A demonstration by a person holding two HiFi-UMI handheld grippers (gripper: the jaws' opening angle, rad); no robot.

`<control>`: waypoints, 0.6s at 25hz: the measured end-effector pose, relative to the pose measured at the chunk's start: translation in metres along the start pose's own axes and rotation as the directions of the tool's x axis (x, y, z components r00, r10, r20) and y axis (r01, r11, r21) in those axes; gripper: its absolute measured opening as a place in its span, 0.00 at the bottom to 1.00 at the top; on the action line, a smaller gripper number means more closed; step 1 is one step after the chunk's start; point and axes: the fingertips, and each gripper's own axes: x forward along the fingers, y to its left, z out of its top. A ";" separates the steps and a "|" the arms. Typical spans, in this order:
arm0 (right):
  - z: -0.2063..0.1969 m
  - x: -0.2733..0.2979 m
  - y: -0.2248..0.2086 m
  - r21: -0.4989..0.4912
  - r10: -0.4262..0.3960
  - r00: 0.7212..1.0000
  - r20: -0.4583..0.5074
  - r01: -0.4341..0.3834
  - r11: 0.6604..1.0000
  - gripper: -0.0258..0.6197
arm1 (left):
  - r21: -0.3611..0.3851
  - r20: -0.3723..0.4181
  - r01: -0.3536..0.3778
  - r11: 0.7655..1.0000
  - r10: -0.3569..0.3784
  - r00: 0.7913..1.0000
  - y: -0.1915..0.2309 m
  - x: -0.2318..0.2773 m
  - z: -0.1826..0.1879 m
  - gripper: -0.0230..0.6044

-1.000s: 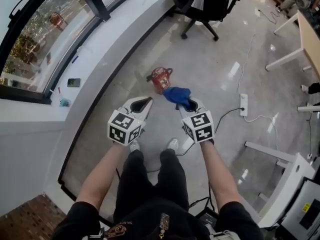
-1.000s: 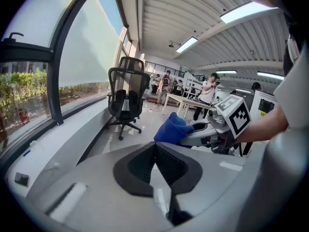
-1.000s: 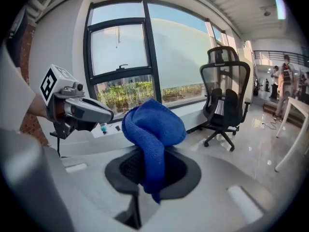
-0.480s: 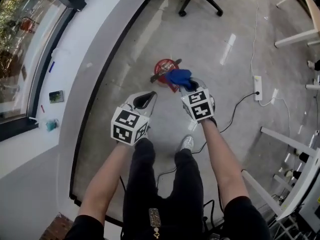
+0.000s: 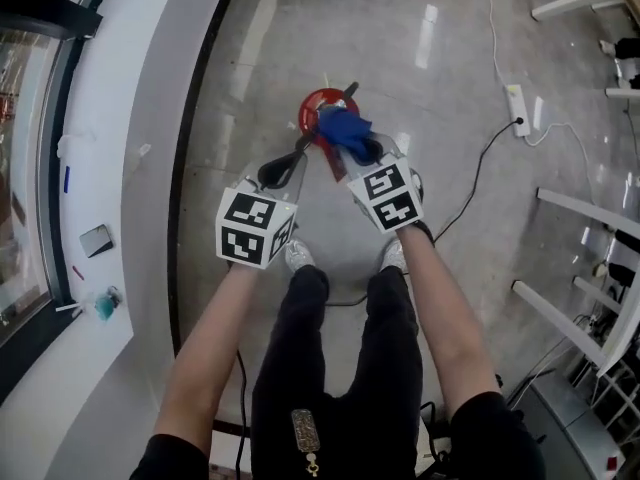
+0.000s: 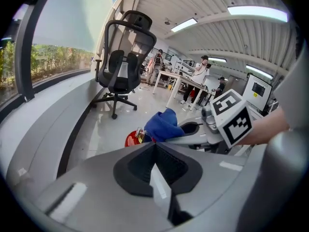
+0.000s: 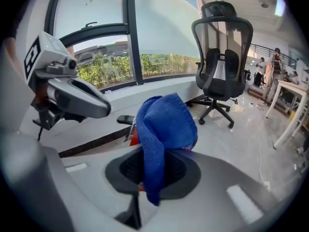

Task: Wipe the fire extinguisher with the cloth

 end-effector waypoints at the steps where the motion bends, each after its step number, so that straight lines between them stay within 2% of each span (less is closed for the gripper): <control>1: -0.004 -0.002 0.010 -0.001 0.022 1.000 0.000 -0.022 1.000 0.12 | -0.001 -0.008 0.007 1.000 -0.007 1.000 0.000 0.000 -0.004 0.05; 6: -0.015 -0.008 0.049 -0.038 0.139 0.990 -0.010 -0.140 0.989 0.12 | -0.015 -0.026 0.017 1.000 -0.018 1.000 -0.001 0.007 -0.017 0.05; 10: -0.043 -0.001 0.058 -0.045 0.220 0.970 -0.102 -0.226 0.973 0.12 | -0.013 -0.049 0.019 1.000 -0.019 0.999 -0.006 0.011 -0.023 0.05; 12: -0.062 0.004 0.046 -0.012 0.195 0.971 -0.142 -0.199 0.980 0.12 | -0.005 -0.060 0.024 1.000 -0.024 0.998 -0.012 0.013 -0.026 0.05; 15: -0.083 0.011 0.012 0.078 0.120 0.979 -0.162 -0.108 0.991 0.12 | -0.009 -0.067 0.026 1.000 -0.027 0.997 -0.019 0.013 -0.030 0.05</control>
